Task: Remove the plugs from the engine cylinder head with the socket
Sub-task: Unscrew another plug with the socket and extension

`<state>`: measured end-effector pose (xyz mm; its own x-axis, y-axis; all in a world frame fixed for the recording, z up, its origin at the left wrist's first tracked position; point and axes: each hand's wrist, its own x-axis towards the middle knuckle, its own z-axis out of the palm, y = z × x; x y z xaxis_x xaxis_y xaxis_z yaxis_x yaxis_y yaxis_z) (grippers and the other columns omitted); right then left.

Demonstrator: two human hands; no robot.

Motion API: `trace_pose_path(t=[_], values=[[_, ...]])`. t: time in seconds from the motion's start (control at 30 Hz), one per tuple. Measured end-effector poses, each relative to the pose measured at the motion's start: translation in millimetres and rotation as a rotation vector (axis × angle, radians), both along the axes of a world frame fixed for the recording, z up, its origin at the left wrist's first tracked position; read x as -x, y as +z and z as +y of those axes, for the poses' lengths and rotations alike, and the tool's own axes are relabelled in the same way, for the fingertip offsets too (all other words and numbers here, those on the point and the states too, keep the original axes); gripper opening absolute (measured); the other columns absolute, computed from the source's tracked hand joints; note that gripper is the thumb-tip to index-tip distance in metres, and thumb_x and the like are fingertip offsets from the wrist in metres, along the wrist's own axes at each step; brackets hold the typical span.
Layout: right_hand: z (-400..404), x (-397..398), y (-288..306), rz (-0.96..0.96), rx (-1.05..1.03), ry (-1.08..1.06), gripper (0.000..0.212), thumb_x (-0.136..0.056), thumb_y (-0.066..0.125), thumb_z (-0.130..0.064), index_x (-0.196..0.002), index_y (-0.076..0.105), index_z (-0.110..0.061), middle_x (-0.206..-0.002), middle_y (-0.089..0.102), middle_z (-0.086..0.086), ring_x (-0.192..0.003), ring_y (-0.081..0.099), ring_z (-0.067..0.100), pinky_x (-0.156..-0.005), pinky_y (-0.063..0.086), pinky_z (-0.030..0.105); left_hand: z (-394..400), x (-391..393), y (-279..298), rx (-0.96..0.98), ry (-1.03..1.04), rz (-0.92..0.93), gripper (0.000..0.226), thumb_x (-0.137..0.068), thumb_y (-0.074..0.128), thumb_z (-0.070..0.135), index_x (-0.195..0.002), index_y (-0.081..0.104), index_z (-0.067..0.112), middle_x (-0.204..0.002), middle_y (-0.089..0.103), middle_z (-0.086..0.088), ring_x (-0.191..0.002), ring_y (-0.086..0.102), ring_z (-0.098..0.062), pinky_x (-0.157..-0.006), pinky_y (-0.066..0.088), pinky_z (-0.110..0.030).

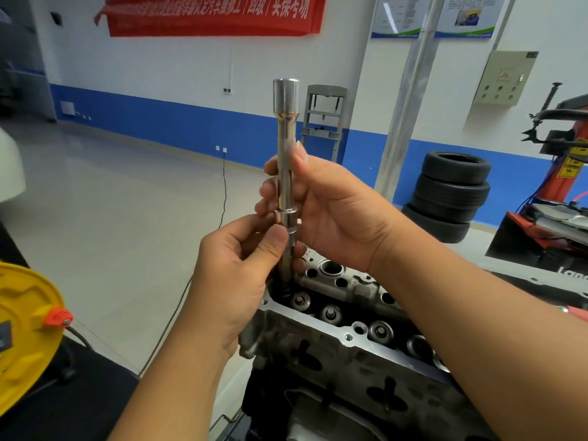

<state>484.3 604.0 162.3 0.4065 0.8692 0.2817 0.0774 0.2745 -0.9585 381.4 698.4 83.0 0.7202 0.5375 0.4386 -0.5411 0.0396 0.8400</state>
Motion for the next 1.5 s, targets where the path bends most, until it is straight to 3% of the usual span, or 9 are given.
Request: trace_pose_path(t=[0.13,0.33,0.6,0.8,0.93,1.07,1.23,1.4,1.5], values=[[0.2,-1.2,-2.4,-0.02,-0.029,-0.01,0.014,-0.091,0.066,-0.029,-0.086,0.063,-0.016,-0.082,0.071,0.007,-0.076,0.069,0.023,-0.078,0.055,0.039,2.9,0.9,-1.0,-0.07,0.108,0.013,0.041,-0.065,0.081,0.048,-0.098,0.079,0.025,-0.092,0.082,0.001,-0.088,0.079,-0.016,-0.08,0.062,-0.024],[-2.3,-2.7,-1.9,-0.038,0.006,0.017,0.025,-0.097,0.059,-0.039,-0.092,0.074,-0.019,-0.088,0.075,0.003,-0.086,0.072,0.021,-0.082,0.054,0.038,1.7,4.1,-0.1,-0.011,-0.07,0.014,0.03,-0.094,0.058,0.035,-0.103,0.081,0.019,-0.093,0.08,-0.014,-0.084,0.079,-0.031,-0.072,0.06,-0.024],[-0.3,-1.8,-2.7,-0.025,-0.043,0.026,0.014,-0.092,0.066,-0.022,-0.079,0.066,-0.016,-0.081,0.072,0.007,-0.083,0.071,0.027,-0.085,0.058,0.045,0.1,2.2,0.8,-0.052,0.075,-0.039,0.029,-0.072,0.081,0.031,-0.099,0.08,0.022,-0.094,0.082,-0.001,-0.09,0.079,-0.017,-0.077,0.06,-0.02],[-4.3,-1.9,-2.4,-0.078,0.011,0.0,0.02,-0.095,0.062,-0.034,-0.085,0.076,-0.023,-0.095,0.077,0.002,-0.097,0.072,0.021,-0.075,0.054,0.037,0.8,5.4,0.7,-0.011,-0.082,-0.018,0.028,-0.092,0.058,0.036,-0.101,0.082,0.025,-0.093,0.08,-0.012,-0.083,0.079,-0.031,-0.071,0.062,-0.027],[-1.7,-0.4,-2.3,-0.064,0.021,-0.006,0.019,-0.094,0.062,-0.035,-0.091,0.076,-0.022,-0.095,0.077,0.006,-0.106,0.068,0.032,-0.108,0.043,0.063,-0.8,1.6,0.7,-0.001,0.026,-0.056,0.022,-0.084,0.068,0.028,-0.101,0.078,0.02,-0.089,0.08,-0.008,-0.08,0.079,-0.024,-0.067,0.061,-0.024],[-1.0,0.5,-2.6,-0.094,0.019,-0.006,0.013,-0.093,0.067,-0.027,-0.081,0.07,-0.022,-0.095,0.077,0.009,-0.11,0.065,0.039,-0.109,0.035,0.074,0.8,1.2,-0.7,-0.027,0.089,-0.04,0.024,-0.075,0.076,0.033,-0.097,0.078,0.023,-0.093,0.081,-0.003,-0.088,0.079,-0.021,-0.077,0.064,-0.028],[-4.2,1.6,-2.5,-0.126,0.053,0.0,0.018,-0.097,0.06,-0.034,-0.094,0.073,-0.022,-0.11,0.077,0.003,-0.11,0.069,0.025,-0.084,0.049,0.047,1.6,4.4,0.1,-0.011,-0.094,-0.022,0.029,-0.091,0.058,0.037,-0.104,0.082,0.026,-0.097,0.08,-0.01,-0.088,0.079,-0.027,-0.073,0.06,-0.024],[-2.1,3.4,-3.1,-0.133,0.083,-0.015,0.016,-0.094,0.063,-0.038,-0.095,0.074,-0.027,-0.104,0.077,0.002,-0.094,0.07,0.02,-0.072,0.047,0.037,0.6,0.6,-0.7,0.017,0.011,-0.058,0.023,-0.086,0.065,0.03,-0.102,0.08,0.023,-0.088,0.08,-0.008,-0.081,0.079,-0.024,-0.068,0.061,-0.024],[-2.8,0.2,-3.4,-0.123,0.059,-0.018,0.01,-0.093,0.067,-0.031,-0.087,0.065,-0.024,-0.097,0.077,0.005,-0.092,0.071,0.023,-0.062,0.051,0.029,2.0,-0.1,-2.3,-0.025,0.054,-0.061,0.03,-0.082,0.071,0.03,-0.111,0.077,0.021,-0.094,0.081,-0.005,-0.088,0.08,-0.024,-0.078,0.064,-0.031]])
